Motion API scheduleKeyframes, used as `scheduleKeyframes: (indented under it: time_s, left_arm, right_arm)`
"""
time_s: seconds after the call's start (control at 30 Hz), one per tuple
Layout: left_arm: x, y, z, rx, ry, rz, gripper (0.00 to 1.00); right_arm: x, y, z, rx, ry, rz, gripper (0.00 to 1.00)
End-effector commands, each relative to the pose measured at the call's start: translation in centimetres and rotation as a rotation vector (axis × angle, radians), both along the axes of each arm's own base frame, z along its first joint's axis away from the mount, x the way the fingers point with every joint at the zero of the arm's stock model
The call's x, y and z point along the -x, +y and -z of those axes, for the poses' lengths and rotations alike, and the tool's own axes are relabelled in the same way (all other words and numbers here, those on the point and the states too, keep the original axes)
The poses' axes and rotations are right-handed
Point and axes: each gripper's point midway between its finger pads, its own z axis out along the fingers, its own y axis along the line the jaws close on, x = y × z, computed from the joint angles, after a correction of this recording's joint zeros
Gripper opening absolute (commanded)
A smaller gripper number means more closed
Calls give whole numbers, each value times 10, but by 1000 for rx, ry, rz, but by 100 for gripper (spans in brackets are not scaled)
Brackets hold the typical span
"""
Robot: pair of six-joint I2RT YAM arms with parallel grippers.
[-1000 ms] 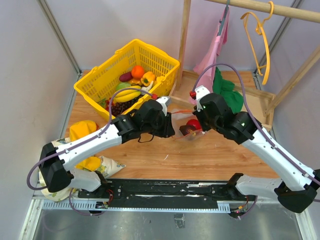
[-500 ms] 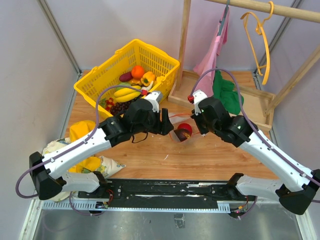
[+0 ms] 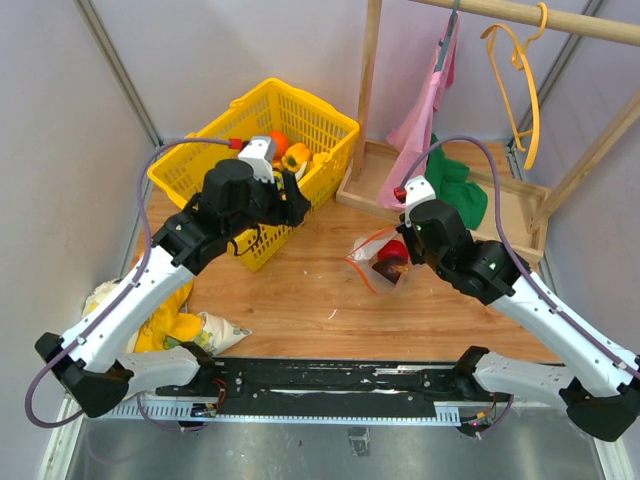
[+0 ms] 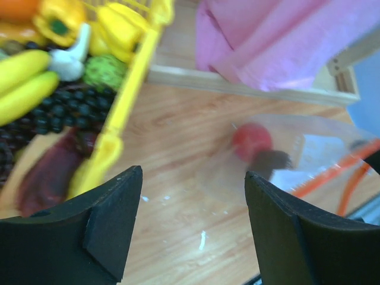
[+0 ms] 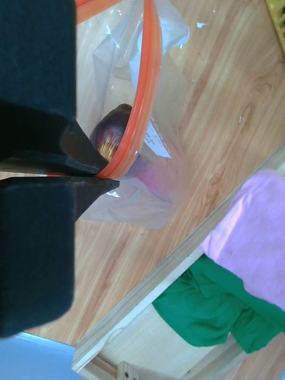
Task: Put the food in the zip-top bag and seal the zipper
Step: Pick up the fake fruit from the bin.
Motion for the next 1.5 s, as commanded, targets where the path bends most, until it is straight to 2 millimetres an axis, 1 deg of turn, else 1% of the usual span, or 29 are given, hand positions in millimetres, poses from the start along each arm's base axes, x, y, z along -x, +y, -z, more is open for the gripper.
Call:
scheduleKeyframes:
  time_s: [0.0, 0.1, 0.27, 0.33, 0.4, 0.53, 0.63, 0.73, 0.93, 1.07, 1.17, 1.47]
  left_arm:
    - [-28, 35, -5, -86, -19, -78, 74]
    - [-49, 57, -1, -112, -6, -136, 74]
    - [-82, 84, 8, -146, 19, -211, 75]
    - [-97, 94, 21, -169, 54, -233, 75]
    - [-107, 100, 32, -181, 82, -244, 75]
    - [-123, 105, 59, -191, 150, -228, 75]
    - [-132, 107, 83, -194, 210, -216, 75]
    - [-136, 100, 108, -192, 270, -175, 75]
    - [-137, 86, 157, -176, 388, -108, 73]
    - [-137, 75, 182, -145, 442, -71, 72]
    - [-136, 73, 201, -147, 489, -61, 71]
    - [-129, 65, 250, -134, 601, -27, 71]
  right_arm:
    - [-9, -15, -9, -2, -76, 102, 1]
    - [-11, -19, -8, 12, -83, 129, 1]
    - [-14, -27, -5, 34, -91, 187, 1]
    - [-15, -29, -5, 36, -91, 204, 1]
    - [-16, -29, -2, 37, -84, 204, 1]
    - [-16, -25, 5, 37, -67, 191, 1]
    - [-16, -21, 7, 26, -64, 174, 1]
    - [-16, -20, 8, 25, -61, 169, 1]
    - [-16, -17, 10, 18, -56, 159, 1]
    - [-16, -16, 11, 17, -52, 153, 1]
    - [-16, -15, 11, 16, -51, 150, 1]
    - [-16, -13, 13, 16, -49, 144, 1]
